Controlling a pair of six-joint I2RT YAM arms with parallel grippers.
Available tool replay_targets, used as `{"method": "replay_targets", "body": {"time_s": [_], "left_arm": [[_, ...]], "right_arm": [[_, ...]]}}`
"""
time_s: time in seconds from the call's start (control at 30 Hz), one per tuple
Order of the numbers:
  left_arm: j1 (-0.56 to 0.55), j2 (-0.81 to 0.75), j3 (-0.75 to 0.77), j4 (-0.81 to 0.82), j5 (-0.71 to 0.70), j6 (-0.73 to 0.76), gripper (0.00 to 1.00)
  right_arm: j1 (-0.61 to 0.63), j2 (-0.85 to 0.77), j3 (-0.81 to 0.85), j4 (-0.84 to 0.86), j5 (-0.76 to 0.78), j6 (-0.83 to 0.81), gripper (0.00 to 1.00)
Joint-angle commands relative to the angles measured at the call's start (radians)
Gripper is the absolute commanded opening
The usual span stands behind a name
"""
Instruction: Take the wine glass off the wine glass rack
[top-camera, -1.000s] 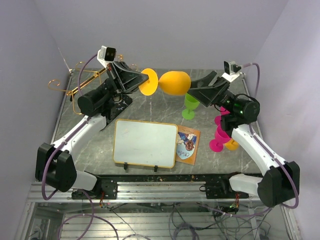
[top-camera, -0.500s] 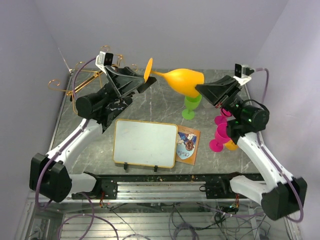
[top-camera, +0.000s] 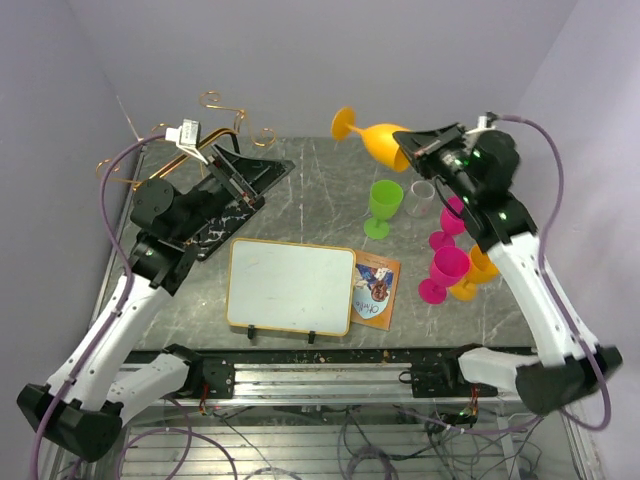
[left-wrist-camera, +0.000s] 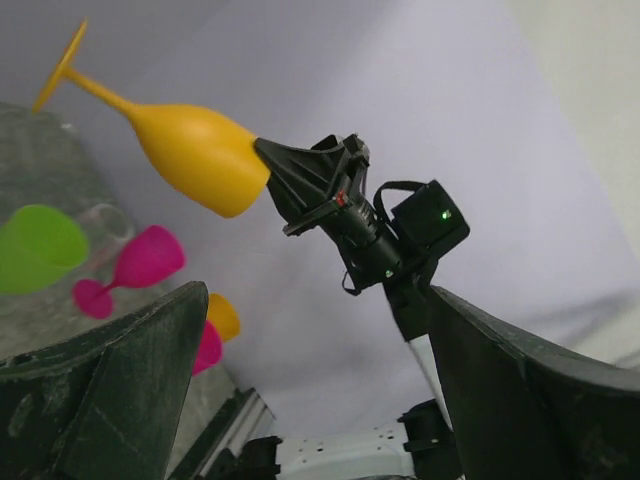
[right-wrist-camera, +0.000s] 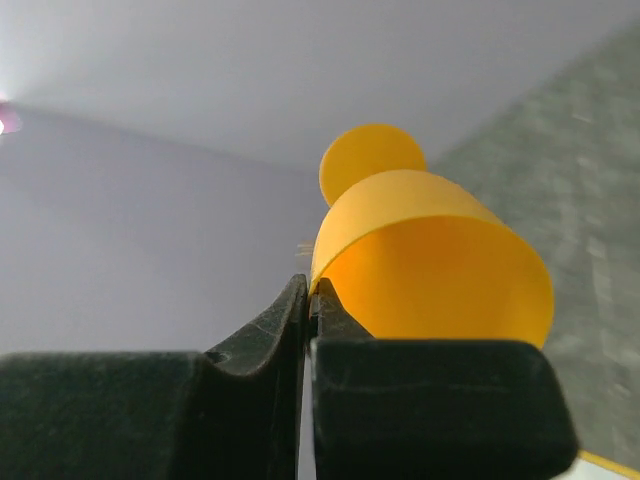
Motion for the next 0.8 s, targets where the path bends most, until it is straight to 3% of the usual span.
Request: {"method": "replay_targets", "body": {"time_s": [0.0, 0.17, 0.5, 0.77], "left_arm": [[0.002, -0.065, 0.086, -0.348, -0.191, 0.214, 1.00], [0.002, -0.112, 0.151, -0.478, -0.290, 0.314, 1.00], [0.003, -0.131, 0.173, -0.554, -0.324, 0.369, 1.00], [0.003, -0.140, 0.190, -0.585, -0.340, 0.398, 1.00]], "right_arm": [[0.044, 0.183, 0.171, -0.419, 0.129, -0.091, 0.00], [0.157, 0.447, 0.462, -0.703, 0.258, -0.186, 0.00], [0.335, 0.811, 0.860, -1.002, 0.491, -0.243, 0.00], [0.355, 1.011, 1.052, -1.165, 0.519, -0.236, 0.00]]}}
